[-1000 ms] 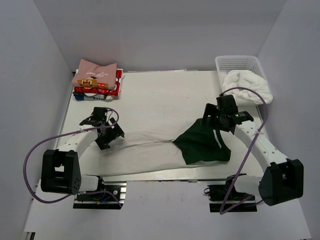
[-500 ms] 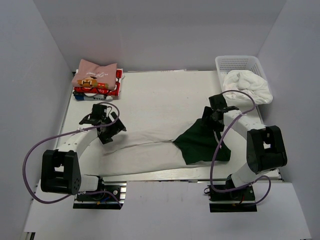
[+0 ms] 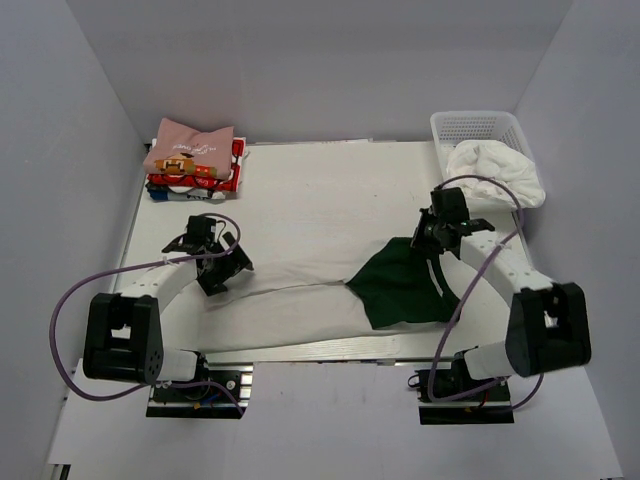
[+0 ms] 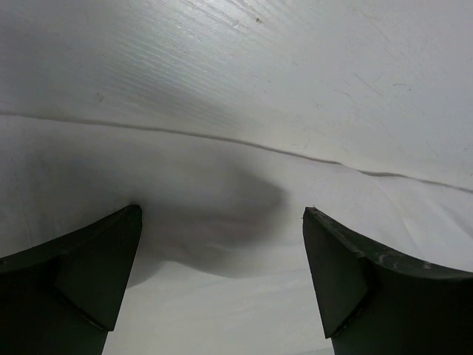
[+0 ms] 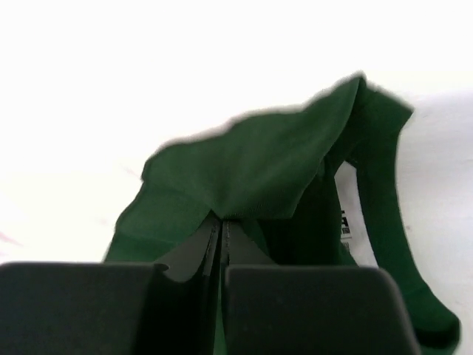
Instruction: Fold and stack the t-shirts
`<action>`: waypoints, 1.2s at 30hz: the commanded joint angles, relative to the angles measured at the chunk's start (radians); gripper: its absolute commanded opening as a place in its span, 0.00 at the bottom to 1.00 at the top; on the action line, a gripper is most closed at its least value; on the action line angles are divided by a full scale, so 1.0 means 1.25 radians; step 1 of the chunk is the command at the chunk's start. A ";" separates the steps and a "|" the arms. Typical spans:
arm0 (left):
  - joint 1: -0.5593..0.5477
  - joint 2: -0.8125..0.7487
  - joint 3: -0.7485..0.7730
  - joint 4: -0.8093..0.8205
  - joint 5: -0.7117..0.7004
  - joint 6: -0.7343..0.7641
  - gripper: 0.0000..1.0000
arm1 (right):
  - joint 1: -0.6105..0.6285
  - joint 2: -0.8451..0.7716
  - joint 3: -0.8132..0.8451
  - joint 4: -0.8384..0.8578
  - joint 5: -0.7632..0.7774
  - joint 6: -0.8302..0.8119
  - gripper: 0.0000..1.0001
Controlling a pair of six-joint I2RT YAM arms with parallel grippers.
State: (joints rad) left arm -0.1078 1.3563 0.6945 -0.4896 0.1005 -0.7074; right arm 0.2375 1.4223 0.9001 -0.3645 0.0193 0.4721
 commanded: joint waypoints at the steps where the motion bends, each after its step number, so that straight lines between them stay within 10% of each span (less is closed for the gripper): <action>1: 0.000 0.001 -0.018 0.017 -0.003 -0.007 1.00 | -0.005 -0.105 0.000 -0.040 0.052 0.004 0.00; 22: 0.000 -0.032 -0.028 -0.032 0.006 0.001 1.00 | -0.014 -0.200 -0.277 -0.041 0.151 0.159 0.00; 28: 0.000 -0.043 -0.021 -0.023 0.013 0.009 1.00 | -0.013 -0.128 -0.207 0.078 0.137 0.097 0.51; 36: 0.000 -0.069 0.002 -0.049 0.013 0.009 1.00 | -0.011 -0.116 -0.065 -0.004 0.223 0.063 0.69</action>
State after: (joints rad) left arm -0.1078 1.3254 0.6685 -0.5232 0.1204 -0.7097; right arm 0.2245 1.2930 0.7452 -0.3420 0.2199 0.5762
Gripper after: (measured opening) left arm 0.995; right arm 0.667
